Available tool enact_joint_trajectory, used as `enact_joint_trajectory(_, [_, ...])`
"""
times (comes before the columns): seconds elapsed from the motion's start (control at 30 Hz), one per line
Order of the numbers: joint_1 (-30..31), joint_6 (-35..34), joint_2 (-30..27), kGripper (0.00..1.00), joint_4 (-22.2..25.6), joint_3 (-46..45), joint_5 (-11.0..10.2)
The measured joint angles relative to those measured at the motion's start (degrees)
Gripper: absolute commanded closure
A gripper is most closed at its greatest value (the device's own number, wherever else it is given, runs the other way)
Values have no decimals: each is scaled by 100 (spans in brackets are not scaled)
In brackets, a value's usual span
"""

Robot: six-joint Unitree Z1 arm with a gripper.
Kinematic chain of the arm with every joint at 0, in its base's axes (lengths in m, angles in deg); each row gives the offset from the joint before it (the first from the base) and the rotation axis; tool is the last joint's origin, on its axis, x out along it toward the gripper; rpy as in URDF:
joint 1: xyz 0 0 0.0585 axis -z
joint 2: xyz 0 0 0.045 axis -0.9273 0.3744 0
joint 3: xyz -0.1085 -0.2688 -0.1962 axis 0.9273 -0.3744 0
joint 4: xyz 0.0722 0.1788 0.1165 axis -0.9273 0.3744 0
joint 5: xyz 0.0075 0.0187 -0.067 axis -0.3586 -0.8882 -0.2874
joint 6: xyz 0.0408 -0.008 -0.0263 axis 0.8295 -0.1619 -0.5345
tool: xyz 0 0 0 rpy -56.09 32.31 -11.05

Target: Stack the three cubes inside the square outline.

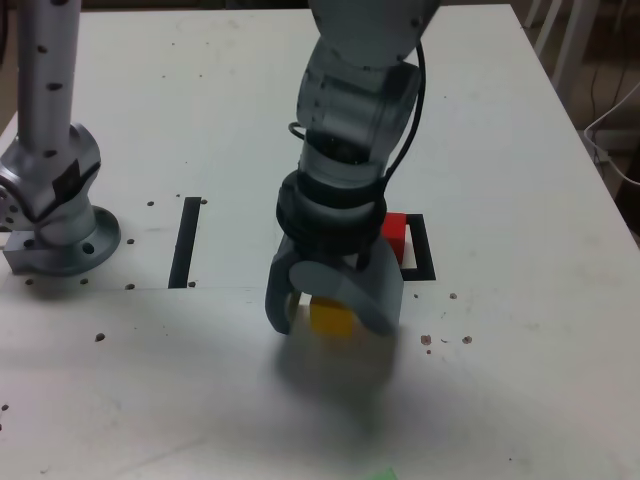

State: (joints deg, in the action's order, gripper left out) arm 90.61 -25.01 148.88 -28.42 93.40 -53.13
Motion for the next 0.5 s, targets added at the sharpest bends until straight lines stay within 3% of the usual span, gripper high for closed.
enact_joint_trajectory(0.13, [0,0,36,61,-16,36,-7])
enact_joint_trajectory(0.23, [1,0,38,74,-21,77,-74])
enact_joint_trajectory(0.5, [1,0,39,77,-35,84,-89])
